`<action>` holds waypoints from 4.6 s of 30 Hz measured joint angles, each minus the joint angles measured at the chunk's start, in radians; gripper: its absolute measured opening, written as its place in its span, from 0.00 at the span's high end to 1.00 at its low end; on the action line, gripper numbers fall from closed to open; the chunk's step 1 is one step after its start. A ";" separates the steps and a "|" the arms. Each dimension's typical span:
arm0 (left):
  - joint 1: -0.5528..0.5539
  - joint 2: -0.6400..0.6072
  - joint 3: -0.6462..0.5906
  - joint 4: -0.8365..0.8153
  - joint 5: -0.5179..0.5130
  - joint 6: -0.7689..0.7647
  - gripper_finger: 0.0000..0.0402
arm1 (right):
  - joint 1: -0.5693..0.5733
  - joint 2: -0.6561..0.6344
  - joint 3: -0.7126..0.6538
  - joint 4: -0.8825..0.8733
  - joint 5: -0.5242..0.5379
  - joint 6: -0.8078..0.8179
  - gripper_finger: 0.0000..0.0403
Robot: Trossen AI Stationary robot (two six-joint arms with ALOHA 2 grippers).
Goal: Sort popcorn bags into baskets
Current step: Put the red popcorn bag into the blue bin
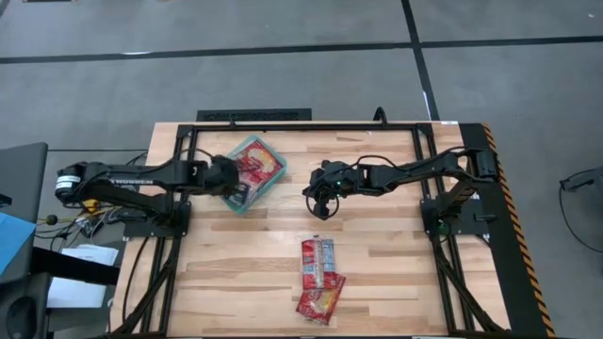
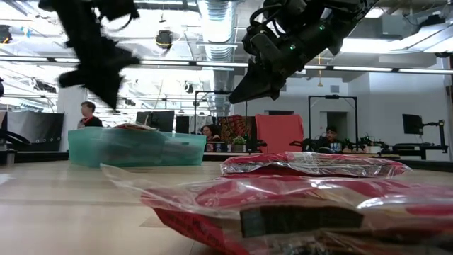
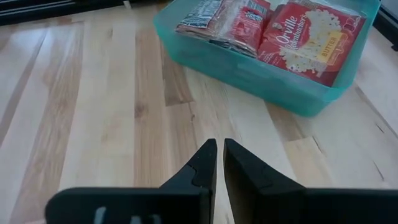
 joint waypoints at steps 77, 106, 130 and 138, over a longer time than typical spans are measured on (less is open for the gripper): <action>-0.389 0.264 0.082 0.491 0.209 -0.197 0.62 | 0.337 -0.011 -0.064 -0.605 -0.050 0.692 0.86; -0.415 0.869 0.026 1.408 0.392 -0.375 0.32 | 0.504 0.162 -0.058 -0.225 0.230 1.188 0.86; -0.409 0.846 0.025 1.359 0.441 -0.384 0.81 | 0.430 0.208 0.117 -0.324 0.160 0.914 0.88; -0.412 0.658 0.022 1.136 0.459 -0.284 0.94 | 0.464 0.167 0.116 -0.359 0.193 0.914 0.96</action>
